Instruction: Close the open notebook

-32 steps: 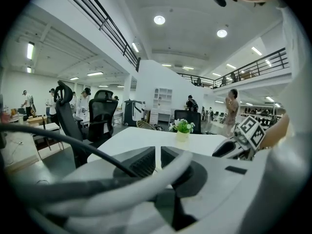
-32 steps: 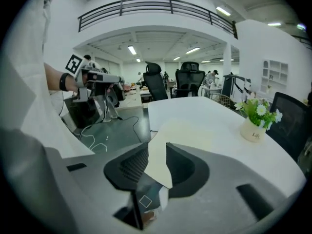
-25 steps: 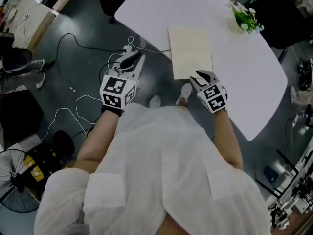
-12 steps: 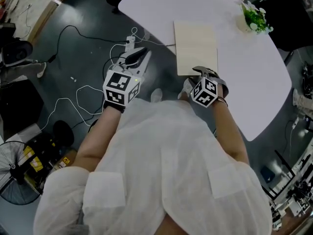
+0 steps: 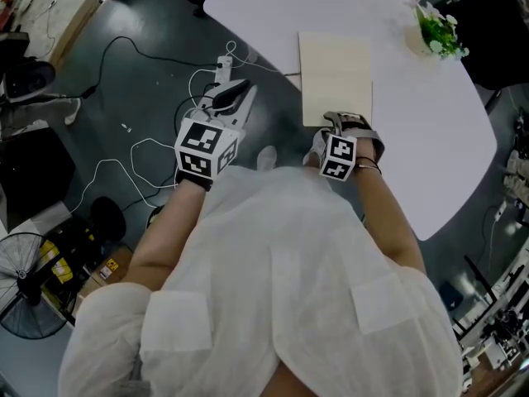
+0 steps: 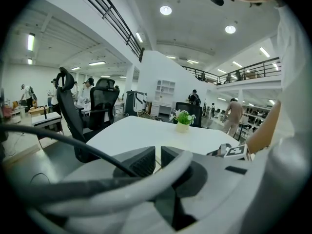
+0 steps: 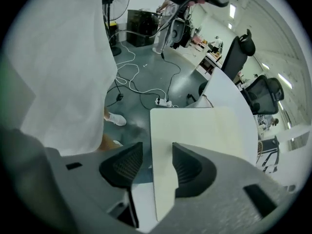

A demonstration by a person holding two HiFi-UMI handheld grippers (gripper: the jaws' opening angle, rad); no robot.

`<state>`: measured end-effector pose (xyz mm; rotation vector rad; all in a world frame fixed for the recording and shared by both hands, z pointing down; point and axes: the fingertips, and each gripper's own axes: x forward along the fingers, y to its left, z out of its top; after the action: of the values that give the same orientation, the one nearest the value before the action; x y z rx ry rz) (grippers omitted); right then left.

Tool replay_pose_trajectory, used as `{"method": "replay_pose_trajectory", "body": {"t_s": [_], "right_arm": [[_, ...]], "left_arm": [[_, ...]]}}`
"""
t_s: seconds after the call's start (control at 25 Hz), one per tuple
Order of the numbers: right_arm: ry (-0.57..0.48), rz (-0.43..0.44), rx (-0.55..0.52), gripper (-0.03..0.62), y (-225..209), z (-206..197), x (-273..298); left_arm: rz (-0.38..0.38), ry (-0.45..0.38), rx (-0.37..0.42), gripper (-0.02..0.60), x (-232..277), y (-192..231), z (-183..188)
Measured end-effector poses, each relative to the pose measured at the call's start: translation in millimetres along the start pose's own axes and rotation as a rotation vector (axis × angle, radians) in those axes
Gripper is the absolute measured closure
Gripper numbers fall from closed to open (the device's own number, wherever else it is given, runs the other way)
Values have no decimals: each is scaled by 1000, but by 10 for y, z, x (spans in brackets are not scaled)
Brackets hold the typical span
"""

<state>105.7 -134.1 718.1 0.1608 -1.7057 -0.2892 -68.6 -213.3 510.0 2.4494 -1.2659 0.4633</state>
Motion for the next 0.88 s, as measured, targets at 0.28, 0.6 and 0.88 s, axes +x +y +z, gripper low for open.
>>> {"method": "replay_pose_trajectory", "body": {"t_s": [0.28,0.6,0.88], "right_arm": [[25,-60,-58,459,-60,-13,26],[7,-79,-18,477,-94,25,-188],[-49,-144,51,488,-287,97,-567]], "left_arm": [[0,4,-2,551,0,5,-26],[-1,-9,-3,551,-34,52,40],[-3,-23,-1,551,-29,92,102]]}}
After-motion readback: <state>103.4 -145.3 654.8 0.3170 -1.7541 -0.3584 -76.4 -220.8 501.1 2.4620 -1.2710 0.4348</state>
